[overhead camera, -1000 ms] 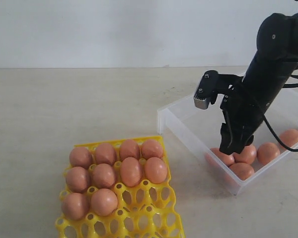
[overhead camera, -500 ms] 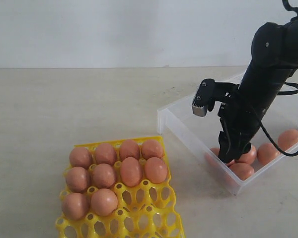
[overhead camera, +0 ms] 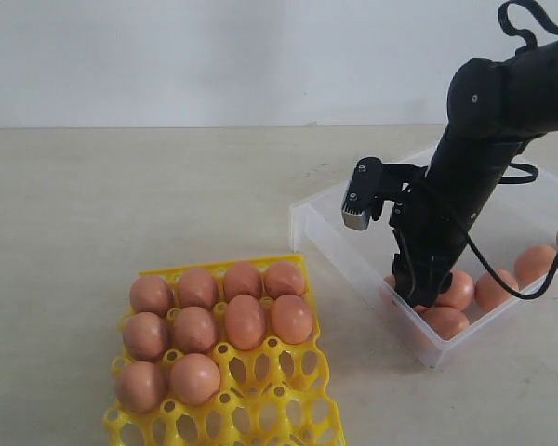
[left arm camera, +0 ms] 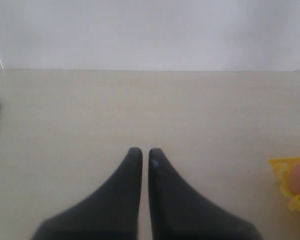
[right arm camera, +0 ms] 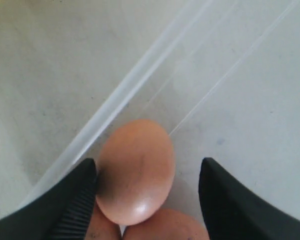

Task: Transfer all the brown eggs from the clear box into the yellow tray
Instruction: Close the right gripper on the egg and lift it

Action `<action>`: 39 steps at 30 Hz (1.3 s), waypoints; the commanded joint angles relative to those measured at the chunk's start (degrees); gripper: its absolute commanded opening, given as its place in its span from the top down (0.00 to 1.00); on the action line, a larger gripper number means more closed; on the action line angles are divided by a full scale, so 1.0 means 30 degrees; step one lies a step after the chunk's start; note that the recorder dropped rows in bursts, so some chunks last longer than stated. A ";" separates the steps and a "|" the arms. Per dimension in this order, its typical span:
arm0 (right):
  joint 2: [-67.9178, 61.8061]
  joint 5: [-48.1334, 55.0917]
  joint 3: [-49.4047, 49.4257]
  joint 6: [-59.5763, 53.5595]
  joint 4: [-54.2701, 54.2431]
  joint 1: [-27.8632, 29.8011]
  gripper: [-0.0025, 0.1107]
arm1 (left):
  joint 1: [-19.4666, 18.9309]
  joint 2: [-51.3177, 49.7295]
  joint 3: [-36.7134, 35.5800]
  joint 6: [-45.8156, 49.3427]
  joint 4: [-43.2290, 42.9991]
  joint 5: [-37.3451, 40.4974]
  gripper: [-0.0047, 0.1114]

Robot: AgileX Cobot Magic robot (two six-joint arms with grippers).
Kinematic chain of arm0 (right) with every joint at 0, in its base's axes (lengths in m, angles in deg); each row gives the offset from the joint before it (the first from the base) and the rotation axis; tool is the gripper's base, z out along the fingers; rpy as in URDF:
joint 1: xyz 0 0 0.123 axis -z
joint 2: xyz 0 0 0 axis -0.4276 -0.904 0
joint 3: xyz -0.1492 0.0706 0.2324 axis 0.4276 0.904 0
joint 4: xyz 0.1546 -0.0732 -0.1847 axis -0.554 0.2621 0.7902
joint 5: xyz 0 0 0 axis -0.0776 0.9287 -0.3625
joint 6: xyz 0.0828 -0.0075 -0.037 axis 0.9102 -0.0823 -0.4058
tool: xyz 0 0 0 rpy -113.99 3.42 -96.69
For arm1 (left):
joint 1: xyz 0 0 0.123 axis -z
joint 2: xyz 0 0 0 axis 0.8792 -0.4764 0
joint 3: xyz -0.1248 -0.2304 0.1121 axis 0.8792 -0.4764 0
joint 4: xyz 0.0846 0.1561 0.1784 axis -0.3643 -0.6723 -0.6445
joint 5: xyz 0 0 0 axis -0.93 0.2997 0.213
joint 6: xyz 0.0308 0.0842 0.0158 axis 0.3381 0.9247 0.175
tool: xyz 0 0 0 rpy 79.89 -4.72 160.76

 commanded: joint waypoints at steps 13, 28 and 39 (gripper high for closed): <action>-0.1471 -0.0109 -0.0078 0.1066 -0.0620 -0.0019 0.50 | -0.0048 0.0045 0.0026 0.0136 0.0095 -0.0141 0.92; -0.1471 -0.1907 -0.0078 0.6605 -0.0724 -0.0019 0.98 | -0.0048 0.0045 0.0026 0.0136 0.0095 -0.0141 0.92; 0.1862 -0.8804 0.1246 1.4625 -0.0868 0.0015 0.98 | -0.0048 0.0045 0.0026 0.0136 0.0095 -0.0141 0.92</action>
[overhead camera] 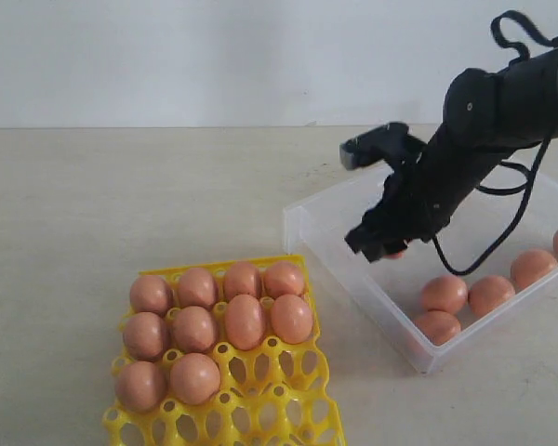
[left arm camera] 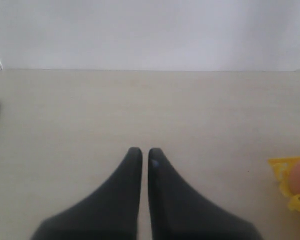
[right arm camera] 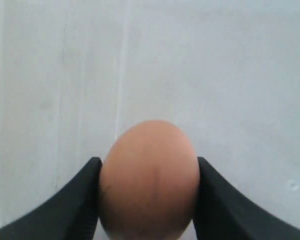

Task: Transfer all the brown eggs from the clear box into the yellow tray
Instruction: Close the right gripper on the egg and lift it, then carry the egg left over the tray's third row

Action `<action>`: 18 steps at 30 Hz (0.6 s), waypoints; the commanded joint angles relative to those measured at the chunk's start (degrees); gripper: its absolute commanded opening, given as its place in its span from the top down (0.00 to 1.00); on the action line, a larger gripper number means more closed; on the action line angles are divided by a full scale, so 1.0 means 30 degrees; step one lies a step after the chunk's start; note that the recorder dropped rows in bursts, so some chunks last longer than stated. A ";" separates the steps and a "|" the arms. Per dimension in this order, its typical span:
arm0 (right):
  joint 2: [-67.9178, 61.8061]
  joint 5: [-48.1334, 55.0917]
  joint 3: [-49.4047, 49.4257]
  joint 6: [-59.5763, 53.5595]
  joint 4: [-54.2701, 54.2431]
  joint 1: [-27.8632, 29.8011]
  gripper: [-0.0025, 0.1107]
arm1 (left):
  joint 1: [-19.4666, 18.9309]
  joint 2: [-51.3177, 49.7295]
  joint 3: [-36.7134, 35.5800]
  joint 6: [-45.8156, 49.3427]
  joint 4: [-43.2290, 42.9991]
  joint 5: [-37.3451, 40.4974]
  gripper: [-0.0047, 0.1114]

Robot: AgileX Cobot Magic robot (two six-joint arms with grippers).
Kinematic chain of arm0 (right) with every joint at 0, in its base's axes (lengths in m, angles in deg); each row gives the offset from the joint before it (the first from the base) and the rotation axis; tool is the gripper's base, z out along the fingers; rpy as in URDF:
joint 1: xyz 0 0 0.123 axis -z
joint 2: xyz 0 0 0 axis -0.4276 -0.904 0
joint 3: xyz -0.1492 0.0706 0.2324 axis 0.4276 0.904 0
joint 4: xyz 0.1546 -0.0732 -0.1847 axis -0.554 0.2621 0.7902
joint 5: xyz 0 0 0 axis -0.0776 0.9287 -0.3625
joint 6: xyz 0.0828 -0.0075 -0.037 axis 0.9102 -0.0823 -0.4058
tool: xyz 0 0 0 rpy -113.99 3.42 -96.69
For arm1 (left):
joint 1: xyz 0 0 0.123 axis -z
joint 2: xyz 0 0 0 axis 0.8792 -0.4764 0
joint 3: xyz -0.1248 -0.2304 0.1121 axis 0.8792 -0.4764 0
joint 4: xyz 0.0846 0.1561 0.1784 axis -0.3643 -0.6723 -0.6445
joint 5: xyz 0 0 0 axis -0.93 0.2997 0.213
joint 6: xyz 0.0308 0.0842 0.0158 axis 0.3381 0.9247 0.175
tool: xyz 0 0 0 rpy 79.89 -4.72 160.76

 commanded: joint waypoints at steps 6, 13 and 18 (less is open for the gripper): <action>0.7813 -1.6393 0.7788 0.7084 -0.0745 0.0015 0.98 | -0.0048 0.0045 0.0026 0.0136 0.0095 -0.0141 0.92; 0.9588 -2.9581 1.0161 0.5778 -0.5170 0.0015 0.98 | -0.0048 0.0045 0.0026 0.0136 0.0095 -0.0141 0.92; 0.9972 -3.4606 0.7712 1.1717 -0.1241 0.0015 0.98 | -0.0048 0.0045 0.0026 0.0136 0.0095 -0.0141 0.92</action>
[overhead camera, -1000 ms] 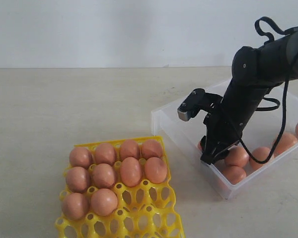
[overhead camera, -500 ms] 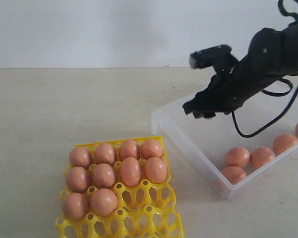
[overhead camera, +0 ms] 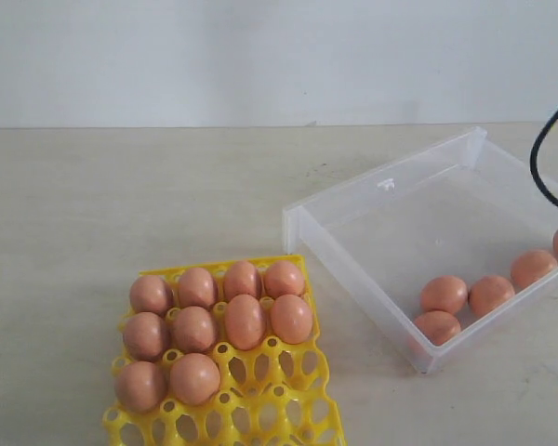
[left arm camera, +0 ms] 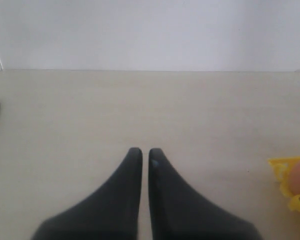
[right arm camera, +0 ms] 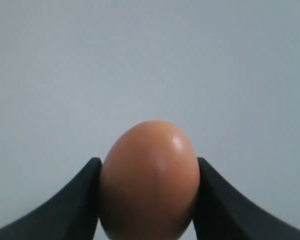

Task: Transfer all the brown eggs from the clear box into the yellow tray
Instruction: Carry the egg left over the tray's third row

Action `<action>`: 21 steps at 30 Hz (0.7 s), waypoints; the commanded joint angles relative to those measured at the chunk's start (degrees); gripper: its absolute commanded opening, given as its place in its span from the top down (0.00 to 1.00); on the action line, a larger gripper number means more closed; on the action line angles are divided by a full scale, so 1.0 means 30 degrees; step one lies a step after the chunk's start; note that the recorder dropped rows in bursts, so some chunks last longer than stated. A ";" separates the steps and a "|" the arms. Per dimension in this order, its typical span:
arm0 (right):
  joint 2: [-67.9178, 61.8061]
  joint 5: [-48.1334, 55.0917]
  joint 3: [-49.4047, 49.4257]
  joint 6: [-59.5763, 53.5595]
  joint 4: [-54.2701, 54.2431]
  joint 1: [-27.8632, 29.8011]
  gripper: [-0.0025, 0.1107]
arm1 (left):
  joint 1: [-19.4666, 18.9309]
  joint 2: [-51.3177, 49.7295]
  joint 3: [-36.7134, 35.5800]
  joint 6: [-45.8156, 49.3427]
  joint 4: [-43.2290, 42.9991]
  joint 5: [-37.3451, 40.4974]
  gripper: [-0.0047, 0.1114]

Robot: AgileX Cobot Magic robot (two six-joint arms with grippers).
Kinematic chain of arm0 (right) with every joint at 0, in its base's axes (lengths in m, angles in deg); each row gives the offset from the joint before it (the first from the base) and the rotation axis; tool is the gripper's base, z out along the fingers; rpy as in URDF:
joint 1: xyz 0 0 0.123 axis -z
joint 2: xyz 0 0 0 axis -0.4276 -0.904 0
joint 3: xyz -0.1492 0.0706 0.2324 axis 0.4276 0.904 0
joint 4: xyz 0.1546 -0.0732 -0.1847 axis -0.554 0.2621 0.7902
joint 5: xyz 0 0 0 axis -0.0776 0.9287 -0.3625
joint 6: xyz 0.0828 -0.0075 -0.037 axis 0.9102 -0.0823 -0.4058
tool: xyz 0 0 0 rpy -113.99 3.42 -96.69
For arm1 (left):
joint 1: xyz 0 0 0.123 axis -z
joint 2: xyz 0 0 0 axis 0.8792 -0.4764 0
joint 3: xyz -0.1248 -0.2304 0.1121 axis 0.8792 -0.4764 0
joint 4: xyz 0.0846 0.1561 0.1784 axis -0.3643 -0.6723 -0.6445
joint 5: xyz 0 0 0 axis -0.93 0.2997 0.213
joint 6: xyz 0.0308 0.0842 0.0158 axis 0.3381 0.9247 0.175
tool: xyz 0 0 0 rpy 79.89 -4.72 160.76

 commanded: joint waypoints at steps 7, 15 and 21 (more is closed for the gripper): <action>0.0951 0.4700 0.0080 1.6815 2.6569 -0.2003 0.98 | -0.0048 0.0045 0.0026 0.0136 0.0095 -0.0141 0.92; -0.1421 0.7623 0.5589 1.0462 1.9134 -0.8873 0.98 | -0.0048 0.0045 0.0026 0.0136 0.0095 -0.0141 0.92; -0.4285 0.7789 0.5502 0.9604 1.6082 -1.0631 0.98 | -0.0048 0.0045 0.0026 0.0136 0.0095 -0.0141 0.92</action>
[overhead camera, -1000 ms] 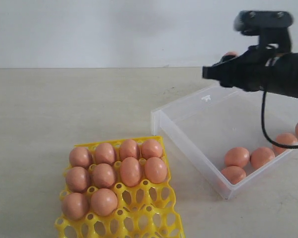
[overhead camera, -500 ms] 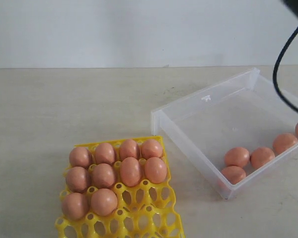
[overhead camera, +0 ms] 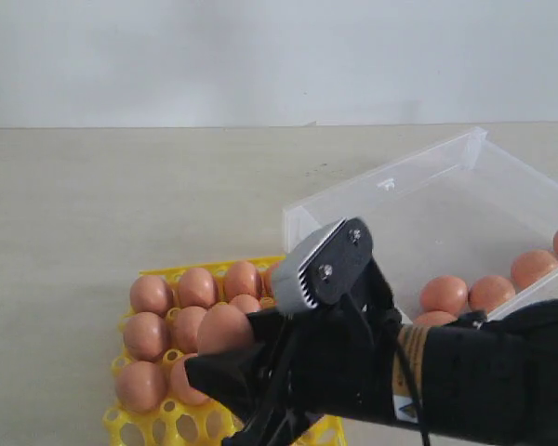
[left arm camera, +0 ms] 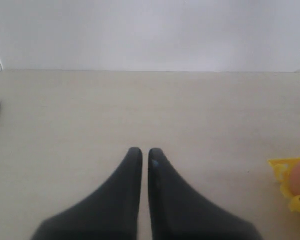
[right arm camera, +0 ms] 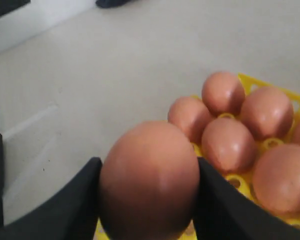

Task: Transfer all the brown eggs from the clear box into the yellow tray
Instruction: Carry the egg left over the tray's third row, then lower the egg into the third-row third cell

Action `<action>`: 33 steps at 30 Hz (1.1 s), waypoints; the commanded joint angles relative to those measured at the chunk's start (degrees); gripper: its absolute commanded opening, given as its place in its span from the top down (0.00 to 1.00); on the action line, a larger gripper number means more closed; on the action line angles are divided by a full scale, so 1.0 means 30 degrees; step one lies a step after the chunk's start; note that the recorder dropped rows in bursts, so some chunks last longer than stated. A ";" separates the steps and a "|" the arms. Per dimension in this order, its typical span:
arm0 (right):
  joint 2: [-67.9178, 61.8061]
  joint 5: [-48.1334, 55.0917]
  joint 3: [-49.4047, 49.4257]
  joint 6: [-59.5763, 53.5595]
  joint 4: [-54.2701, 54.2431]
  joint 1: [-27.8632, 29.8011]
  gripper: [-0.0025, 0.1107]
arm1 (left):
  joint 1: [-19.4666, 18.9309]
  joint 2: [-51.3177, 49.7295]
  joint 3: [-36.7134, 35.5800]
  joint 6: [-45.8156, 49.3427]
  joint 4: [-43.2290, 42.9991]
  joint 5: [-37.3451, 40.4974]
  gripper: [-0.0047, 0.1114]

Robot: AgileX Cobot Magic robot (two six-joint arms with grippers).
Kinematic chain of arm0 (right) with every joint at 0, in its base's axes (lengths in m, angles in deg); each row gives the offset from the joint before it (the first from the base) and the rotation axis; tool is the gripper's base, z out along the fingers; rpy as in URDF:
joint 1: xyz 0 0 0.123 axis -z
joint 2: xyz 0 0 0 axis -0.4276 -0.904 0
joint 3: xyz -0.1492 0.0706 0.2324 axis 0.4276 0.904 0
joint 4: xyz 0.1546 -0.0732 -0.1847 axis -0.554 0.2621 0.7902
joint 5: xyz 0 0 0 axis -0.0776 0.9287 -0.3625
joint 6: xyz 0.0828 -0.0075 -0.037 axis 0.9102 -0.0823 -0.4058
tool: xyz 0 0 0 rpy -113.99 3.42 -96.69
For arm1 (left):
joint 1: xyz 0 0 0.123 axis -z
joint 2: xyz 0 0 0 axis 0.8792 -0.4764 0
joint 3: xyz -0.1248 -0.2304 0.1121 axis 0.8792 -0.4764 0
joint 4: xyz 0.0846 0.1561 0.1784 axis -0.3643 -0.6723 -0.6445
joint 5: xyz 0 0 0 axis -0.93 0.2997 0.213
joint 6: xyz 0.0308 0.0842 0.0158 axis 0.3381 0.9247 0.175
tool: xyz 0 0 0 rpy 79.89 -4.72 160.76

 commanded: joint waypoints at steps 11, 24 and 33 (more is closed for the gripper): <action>-0.4262 -0.2033 0.0076 -0.2487 -0.4630 -0.0609 0.98 | -0.0048 0.0045 0.0026 0.0136 0.0095 -0.0105 0.92; -0.4698 -0.2173 0.0076 -0.3382 -0.7050 -0.0609 0.86 | -0.0048 0.0045 0.0026 0.0136 0.0095 -0.0105 0.92; -0.4698 -0.2010 0.0076 -0.3594 -0.6973 -0.0609 0.74 | -0.0048 0.0045 0.0026 0.0136 0.0095 -0.0105 0.92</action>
